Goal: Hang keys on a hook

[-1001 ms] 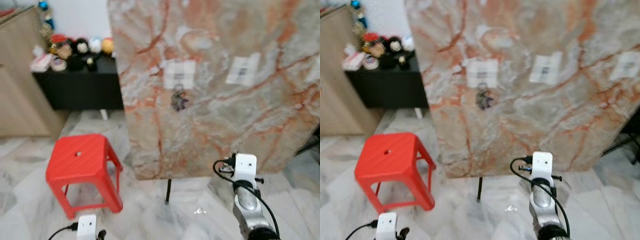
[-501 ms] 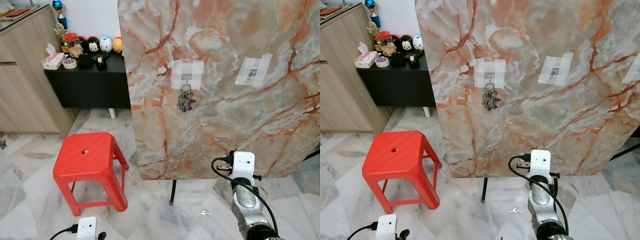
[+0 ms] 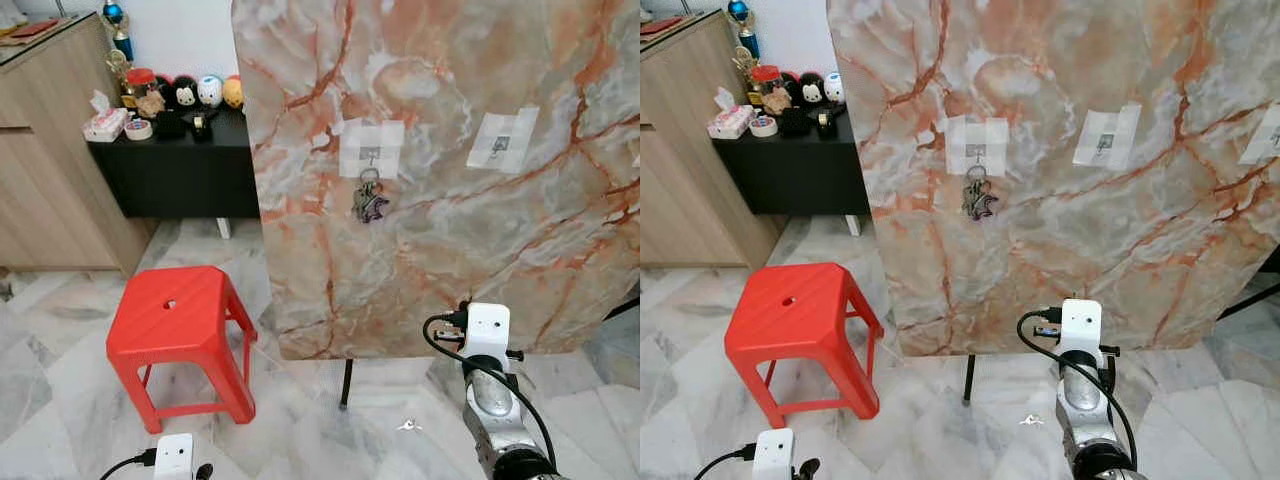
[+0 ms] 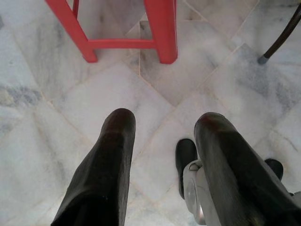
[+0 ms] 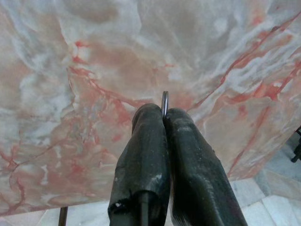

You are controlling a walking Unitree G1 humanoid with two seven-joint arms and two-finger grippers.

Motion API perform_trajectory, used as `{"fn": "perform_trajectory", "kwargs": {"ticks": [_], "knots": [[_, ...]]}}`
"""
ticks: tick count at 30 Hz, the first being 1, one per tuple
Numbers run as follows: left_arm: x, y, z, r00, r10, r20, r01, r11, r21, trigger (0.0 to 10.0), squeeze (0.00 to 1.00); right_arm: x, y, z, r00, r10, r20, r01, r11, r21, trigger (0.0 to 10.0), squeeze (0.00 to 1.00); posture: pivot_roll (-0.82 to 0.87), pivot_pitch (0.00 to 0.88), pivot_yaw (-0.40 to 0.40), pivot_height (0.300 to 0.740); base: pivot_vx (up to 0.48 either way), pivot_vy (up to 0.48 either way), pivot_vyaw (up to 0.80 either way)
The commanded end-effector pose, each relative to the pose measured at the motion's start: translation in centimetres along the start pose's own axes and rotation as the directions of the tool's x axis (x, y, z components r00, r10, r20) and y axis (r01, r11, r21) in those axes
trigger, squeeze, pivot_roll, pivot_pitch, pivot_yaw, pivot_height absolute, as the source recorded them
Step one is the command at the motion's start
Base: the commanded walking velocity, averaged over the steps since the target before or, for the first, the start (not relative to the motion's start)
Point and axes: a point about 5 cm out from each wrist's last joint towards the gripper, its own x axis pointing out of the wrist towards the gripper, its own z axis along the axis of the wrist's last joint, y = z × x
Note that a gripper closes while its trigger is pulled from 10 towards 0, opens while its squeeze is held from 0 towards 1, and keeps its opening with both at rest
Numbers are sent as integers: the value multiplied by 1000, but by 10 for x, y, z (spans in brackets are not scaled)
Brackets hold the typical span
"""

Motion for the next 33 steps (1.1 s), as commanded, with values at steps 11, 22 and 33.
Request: {"fn": "perform_trajectory", "kwargs": {"ticks": [11,22,33], "knots": [[-1,-1,-3,1000,-3,-15,2,1000,-11,10000,0,2,0,4,1000,-14,8,14,1000,15,10000,0,6,0,-40,740,271,0,0],[-1,-2,-3,1000,-8,-17,8,1000,-6,10000,0,2,-1,3,1000,-23,2,23,1000,19,10000,0,4,0,-38,740,273,0,0],[-2,-2,-6,999,-13,-30,13,1000,4,10000,0,3,-4,3,999,-53,-3,54,998,22,10000,0,6,0,-41,740,276,0,0]]}}
